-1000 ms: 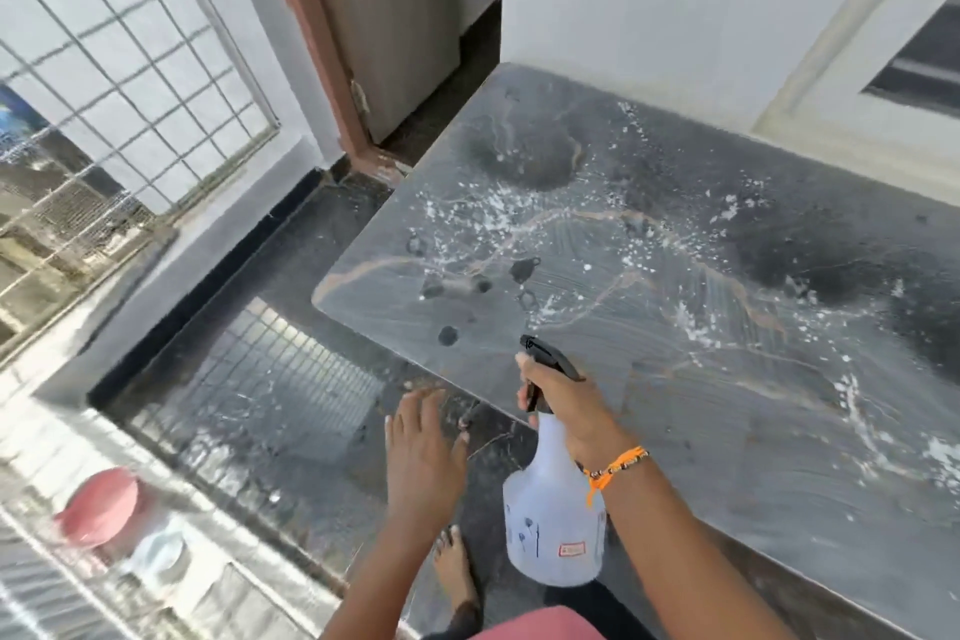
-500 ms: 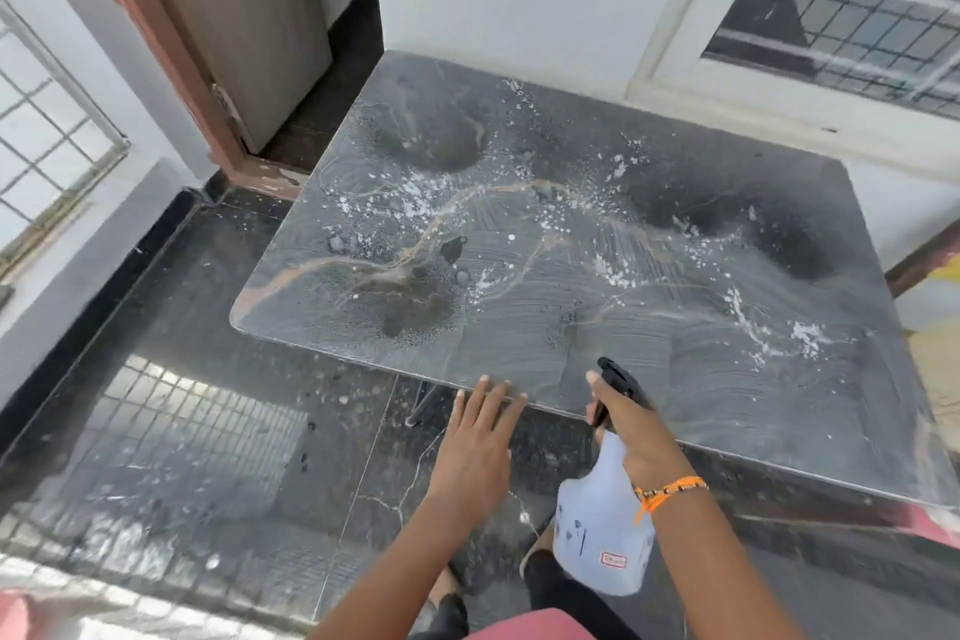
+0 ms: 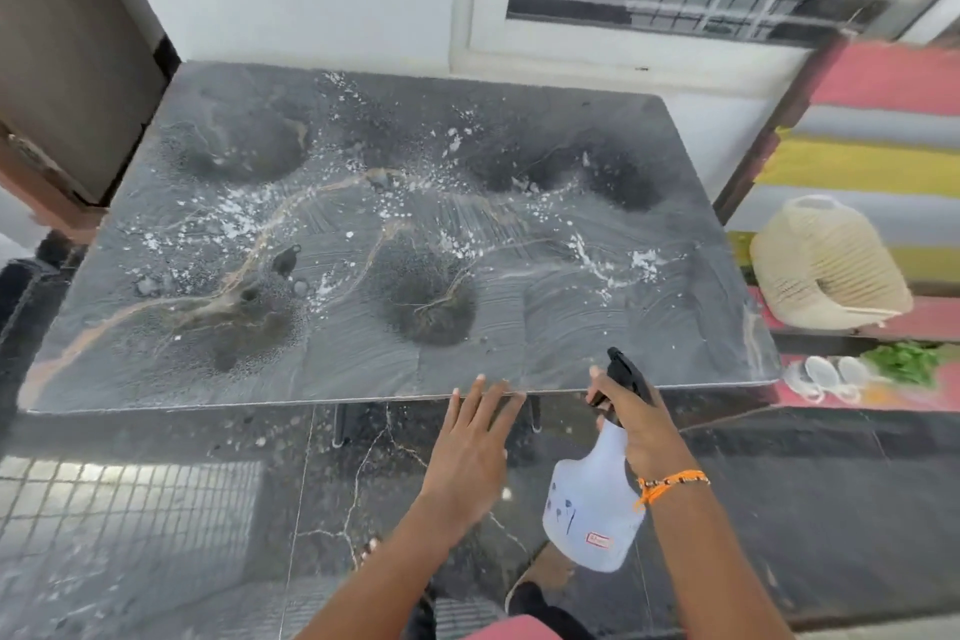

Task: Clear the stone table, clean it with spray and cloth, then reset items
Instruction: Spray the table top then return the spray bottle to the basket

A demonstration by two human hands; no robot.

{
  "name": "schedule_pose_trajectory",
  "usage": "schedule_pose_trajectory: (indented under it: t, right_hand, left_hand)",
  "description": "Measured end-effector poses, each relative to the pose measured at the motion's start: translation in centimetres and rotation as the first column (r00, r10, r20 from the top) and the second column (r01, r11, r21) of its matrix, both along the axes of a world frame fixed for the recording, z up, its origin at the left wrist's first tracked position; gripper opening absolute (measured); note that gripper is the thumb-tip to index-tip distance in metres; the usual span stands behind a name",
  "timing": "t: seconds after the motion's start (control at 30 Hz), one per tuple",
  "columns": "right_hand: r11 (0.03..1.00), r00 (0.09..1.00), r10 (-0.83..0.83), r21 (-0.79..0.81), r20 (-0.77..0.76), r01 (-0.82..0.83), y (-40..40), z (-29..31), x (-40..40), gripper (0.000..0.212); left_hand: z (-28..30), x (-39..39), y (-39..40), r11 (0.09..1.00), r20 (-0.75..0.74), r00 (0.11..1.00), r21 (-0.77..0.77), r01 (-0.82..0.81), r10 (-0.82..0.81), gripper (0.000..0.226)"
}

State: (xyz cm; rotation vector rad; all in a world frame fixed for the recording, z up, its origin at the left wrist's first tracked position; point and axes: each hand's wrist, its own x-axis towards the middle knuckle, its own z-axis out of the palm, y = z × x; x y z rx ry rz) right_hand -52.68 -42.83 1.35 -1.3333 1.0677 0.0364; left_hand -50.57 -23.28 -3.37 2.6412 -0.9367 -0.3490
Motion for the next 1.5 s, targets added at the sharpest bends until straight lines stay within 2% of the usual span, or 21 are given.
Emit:
schedule_pose_trajectory:
  t: [0.1,0.2,0.33,0.43,0.5,0.6,0.67,0.77,0.87,1.03,1.1,1.2,1.33,1.4,1.5]
  right_hand:
    - [0.996,0.997,-0.08,0.029,-0.016,0.081,-3.4,-0.3,-0.8,0.028]
    - [0.986,0.991,-0.129,0.111,0.025,0.126,-7.3,-0.4,-2.1,0.022]
    - [0.987,0.973,-0.054,0.16,0.225,0.017,-12.4,0.3,-4.5,0.009]
    - [0.991,0.964,-0.025,0.131,0.263,-0.01,-14.2,1.3,-5.4,0.023]
    - [0.992,0.962,-0.083,0.112,0.261,0.055,-16.7,2.1,-6.2,0.037]
    - [0.972,0.939,-0.221,0.137,0.264,0.191,-20.2,3.1,-7.2,0.045]
    - [0.961,0.917,-0.277,0.071,0.287,0.268,-22.7,4.0,-7.4,0.039]
    - [0.934,0.9,-0.288,-0.11,0.329,0.339,-26.0,5.0,-6.8,0.027]
    - [0.888,0.886,-0.285,-0.246,0.366,0.387,-29.7,6.1,-5.5,0.043]
    - [0.796,0.874,-0.272,-0.415,0.404,0.44,-36.5,7.8,-2.6,0.054]
    - [0.721,0.913,-0.194,-0.579,0.359,0.381,-39.3,8.0,-1.5,0.053]
    - [0.617,0.978,-0.077,-0.761,0.196,0.201,-43.8,7.7,0.3,0.053]
    - [0.627,0.998,-0.048,-0.776,0.038,0.059,-51.0,5.4,3.2,0.045]
    - [0.658,1.0,-0.019,-0.753,-0.018,-0.001,-54.3,3.9,4.6,0.03]
    - [0.691,1.0,0.013,-0.723,0.01,-0.002,-58.5,1.4,7.0,0.01]
  left_hand:
    - [0.4,-0.8,-3.7,0.999,-0.039,0.999,0.034,0.013,-0.012,0.07]
    - [0.4,-2.2,-7.1,0.991,-0.102,0.991,0.11,-0.073,0.084,0.074]
    - [0.9,-4.1,-12.0,0.972,-0.131,0.969,0.134,-0.193,0.211,0.072]
    - [1.8,-4.2,-15.2,0.985,-0.121,0.978,0.032,-0.168,0.17,0.061]
    - [2.4,-4.3,-18.8,0.992,-0.13,0.988,-0.08,-0.095,0.084,0.056]
    - [3.4,-4.5,-23.9,0.98,-0.202,0.979,-0.198,-0.006,-0.035,0.051]
    - [3.9,-4.3,-27.4,0.961,-0.265,0.958,-0.272,0.037,-0.112,0.047]
    - [4.3,-3.4,-31.8,0.931,-0.321,0.924,-0.355,0.084,-0.206,0.044]
    - [4.7,-1.7,-36.3,0.907,-0.354,0.897,-0.406,0.109,-0.266,0.04]
    - [5.5,1.6,-43.1,0.879,-0.389,0.855,-0.454,0.145,-0.342,0.038]
    - [5.7,2.8,-45.5,0.877,-0.38,0.849,-0.446,0.181,-0.368,0.039]
    - [5.5,4.4,-48.5,0.879,-0.353,0.849,-0.417,0.233,-0.393,0.039]
    - [4.4,6.7,-53.6,0.913,-0.396,0.861,-0.374,0.165,-0.318,0.039]
    - [3.7,7.6,-56.3,0.931,-0.433,0.869,-0.356,0.077,-0.238,0.039]
    - [2.8,8.8,-60.7,0.944,-0.496,0.858,-0.326,-0.044,-0.131,0.038]
